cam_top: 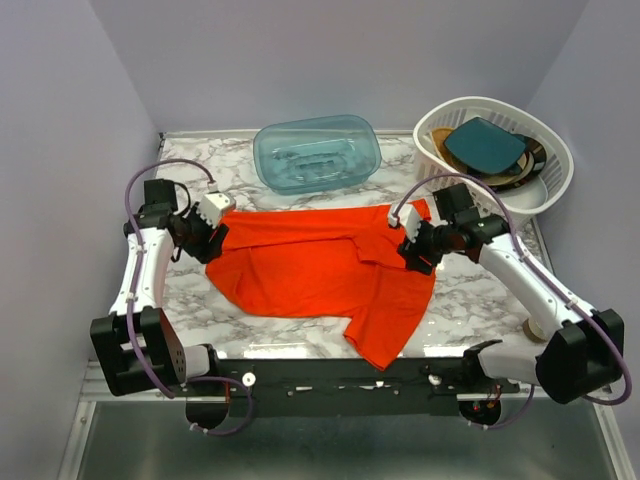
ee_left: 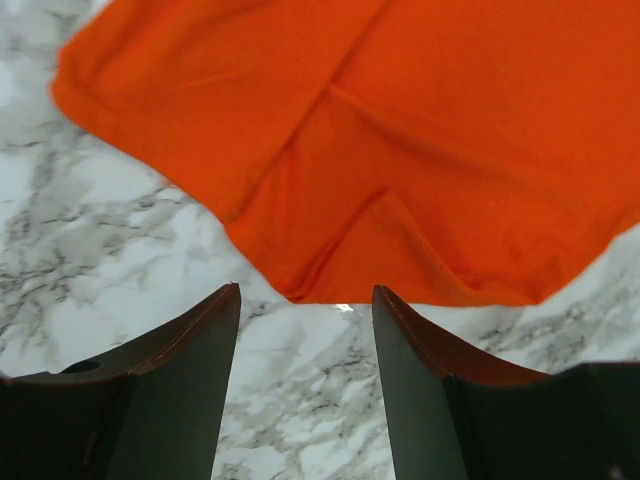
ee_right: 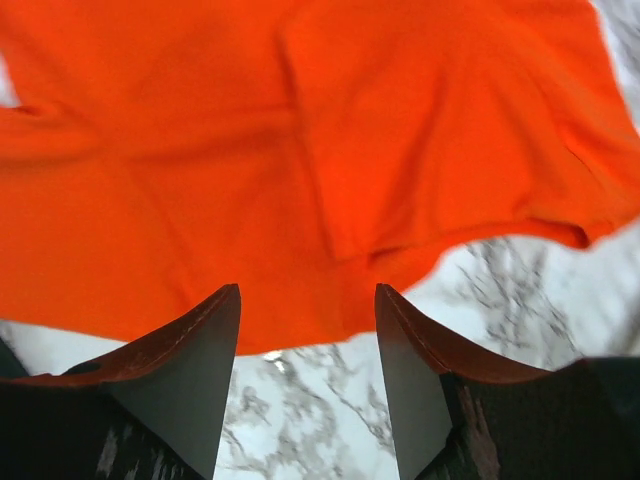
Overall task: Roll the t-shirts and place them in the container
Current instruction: Fold the T-shirt at the center of the board.
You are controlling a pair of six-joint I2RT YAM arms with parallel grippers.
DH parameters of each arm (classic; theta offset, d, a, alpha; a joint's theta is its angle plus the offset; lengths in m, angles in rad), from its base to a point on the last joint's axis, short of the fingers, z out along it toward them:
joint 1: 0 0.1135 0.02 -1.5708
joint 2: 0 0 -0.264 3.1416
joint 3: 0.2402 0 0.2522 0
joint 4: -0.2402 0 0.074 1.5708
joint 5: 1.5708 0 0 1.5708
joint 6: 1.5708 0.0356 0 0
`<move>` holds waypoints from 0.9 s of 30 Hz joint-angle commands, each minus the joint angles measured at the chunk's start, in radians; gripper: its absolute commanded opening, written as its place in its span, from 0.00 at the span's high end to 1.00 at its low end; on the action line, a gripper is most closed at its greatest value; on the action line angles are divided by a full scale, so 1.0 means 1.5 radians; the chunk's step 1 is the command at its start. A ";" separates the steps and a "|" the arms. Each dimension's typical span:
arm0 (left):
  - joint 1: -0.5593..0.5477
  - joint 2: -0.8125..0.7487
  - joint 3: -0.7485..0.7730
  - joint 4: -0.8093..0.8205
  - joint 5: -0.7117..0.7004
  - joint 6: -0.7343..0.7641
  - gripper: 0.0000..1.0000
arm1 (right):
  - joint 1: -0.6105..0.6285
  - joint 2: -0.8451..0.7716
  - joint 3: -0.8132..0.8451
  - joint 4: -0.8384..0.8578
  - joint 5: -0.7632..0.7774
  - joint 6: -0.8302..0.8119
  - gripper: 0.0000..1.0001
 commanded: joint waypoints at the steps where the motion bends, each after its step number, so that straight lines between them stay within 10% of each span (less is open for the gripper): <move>1: -0.021 0.022 -0.002 -0.168 0.048 0.108 0.36 | 0.050 -0.047 -0.029 -0.018 -0.065 0.011 0.35; 27: -0.183 0.152 -0.008 0.025 -0.248 -0.463 0.48 | 0.055 0.044 0.010 -0.010 -0.040 -0.005 0.35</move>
